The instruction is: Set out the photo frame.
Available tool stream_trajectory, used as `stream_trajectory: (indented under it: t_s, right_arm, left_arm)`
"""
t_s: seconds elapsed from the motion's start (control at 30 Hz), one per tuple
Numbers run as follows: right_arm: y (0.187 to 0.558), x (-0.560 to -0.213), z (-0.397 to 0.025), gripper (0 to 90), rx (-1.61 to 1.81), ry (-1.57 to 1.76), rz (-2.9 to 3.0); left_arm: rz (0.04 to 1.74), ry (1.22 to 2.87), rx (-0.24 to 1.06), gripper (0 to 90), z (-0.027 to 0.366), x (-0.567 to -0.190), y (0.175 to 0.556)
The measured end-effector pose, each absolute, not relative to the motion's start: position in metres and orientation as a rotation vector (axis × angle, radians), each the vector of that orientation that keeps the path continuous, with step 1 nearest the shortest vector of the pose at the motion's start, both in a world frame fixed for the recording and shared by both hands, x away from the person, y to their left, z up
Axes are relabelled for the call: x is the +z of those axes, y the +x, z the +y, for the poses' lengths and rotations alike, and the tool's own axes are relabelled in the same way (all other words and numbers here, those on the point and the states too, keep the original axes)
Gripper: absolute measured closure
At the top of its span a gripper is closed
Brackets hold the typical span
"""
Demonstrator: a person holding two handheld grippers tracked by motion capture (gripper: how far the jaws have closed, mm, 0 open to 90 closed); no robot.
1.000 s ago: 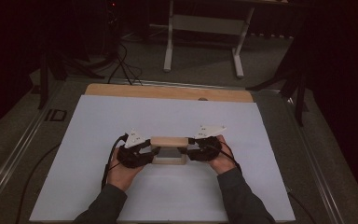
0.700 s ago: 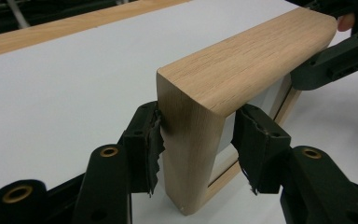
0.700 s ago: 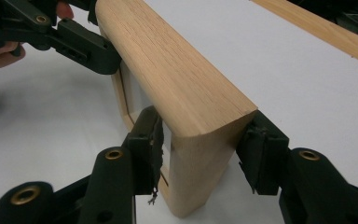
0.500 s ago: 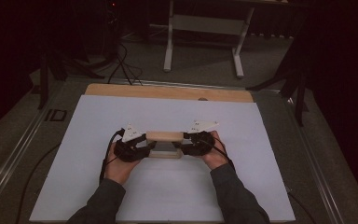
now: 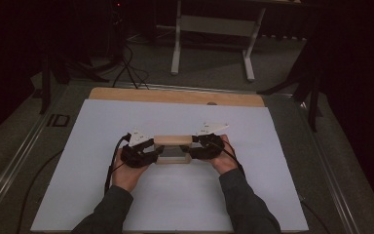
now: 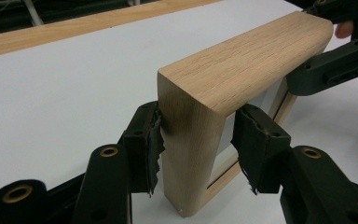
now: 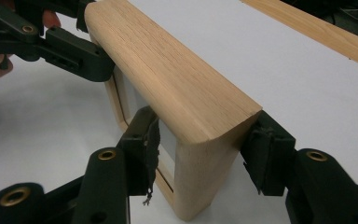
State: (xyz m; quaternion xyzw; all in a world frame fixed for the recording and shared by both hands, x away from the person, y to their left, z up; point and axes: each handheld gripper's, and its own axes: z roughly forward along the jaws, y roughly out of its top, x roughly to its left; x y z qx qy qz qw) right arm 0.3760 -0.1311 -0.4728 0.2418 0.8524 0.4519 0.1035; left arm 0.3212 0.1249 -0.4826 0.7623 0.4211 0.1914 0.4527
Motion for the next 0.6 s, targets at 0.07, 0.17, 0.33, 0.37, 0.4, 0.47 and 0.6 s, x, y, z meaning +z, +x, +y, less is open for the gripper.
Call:
stream_trajectory:
  t_s: [0.07, 0.17, 0.33, 0.37, 0.4, 0.47, 0.6]
  right_arm:
    - [0.377, -0.473, -0.131, 49.3, 1.340, 0.719, 2.515]
    - [0.380, -0.475, -0.132, 49.1, 1.364, 0.748, 2.507]
    - [0.383, -0.476, -0.132, 49.1, 1.382, 0.786, 2.501]
    - [0.383, -0.476, -0.132, 49.1, 1.384, 0.799, 2.501]
    - [0.384, -0.476, -0.132, 49.0, 1.387, 0.808, 2.500]
    - [0.385, -0.477, -0.132, 49.0, 1.386, 0.818, 2.501]
    - [0.387, -0.478, -0.132, 48.9, 1.391, 0.846, 2.500]
  left_arm:
    - [1.046, 1.879, 0.466, 52.0, 0.125, -0.483, 0.322]
    - [1.053, 1.857, 0.444, 51.8, 0.127, -0.485, 0.326]
    - [1.054, 1.851, 0.425, 51.1, 0.128, -0.487, 0.332]
    - [1.054, 1.851, 0.425, 51.0, 0.128, -0.487, 0.332]
    - [1.051, 1.857, 0.429, 50.9, 0.128, -0.487, 0.334]
    - [1.052, 1.856, 0.428, 50.9, 0.128, -0.488, 0.336]
    - [1.055, 1.850, 0.427, 50.7, 0.128, -0.489, 0.338]
